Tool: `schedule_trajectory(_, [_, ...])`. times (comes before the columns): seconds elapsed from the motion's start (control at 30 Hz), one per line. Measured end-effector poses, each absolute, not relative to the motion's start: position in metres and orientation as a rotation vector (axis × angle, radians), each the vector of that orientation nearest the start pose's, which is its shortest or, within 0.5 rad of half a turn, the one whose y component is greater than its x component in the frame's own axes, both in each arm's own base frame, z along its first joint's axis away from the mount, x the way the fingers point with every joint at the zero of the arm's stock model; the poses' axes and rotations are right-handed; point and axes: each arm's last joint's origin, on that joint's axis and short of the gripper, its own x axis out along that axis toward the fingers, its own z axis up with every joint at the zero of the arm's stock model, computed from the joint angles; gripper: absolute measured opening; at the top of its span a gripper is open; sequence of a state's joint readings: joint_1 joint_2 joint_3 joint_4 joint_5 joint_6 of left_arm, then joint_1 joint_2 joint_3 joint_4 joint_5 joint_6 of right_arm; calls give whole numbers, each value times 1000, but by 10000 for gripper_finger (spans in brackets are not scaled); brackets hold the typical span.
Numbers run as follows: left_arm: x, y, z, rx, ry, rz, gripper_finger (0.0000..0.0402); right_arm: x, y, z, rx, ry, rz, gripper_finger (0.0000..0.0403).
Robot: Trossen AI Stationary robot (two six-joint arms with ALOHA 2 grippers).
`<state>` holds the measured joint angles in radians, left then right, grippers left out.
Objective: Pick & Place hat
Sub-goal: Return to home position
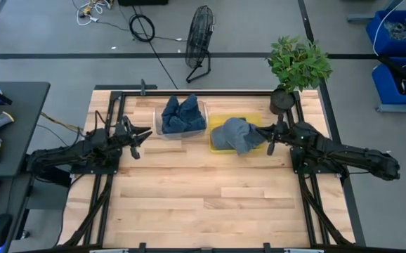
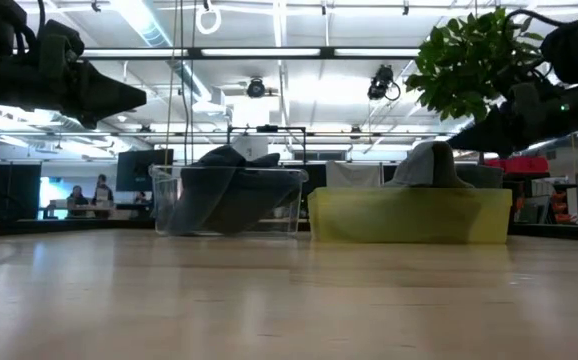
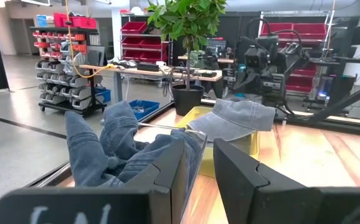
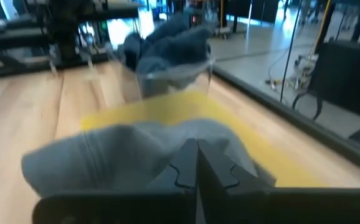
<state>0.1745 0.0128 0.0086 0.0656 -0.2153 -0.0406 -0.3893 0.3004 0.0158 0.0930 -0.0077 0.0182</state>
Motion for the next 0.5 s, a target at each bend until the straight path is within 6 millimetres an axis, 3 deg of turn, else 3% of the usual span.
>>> schedule_trajectory(0.2, [95,23,172,-41,-69,389,87,104,-43,144,74,273,-382,13])
schedule_trajectory(0.5, [95,23,172,-41,-69,389,87,107,-44,155,46,157,-382,13])
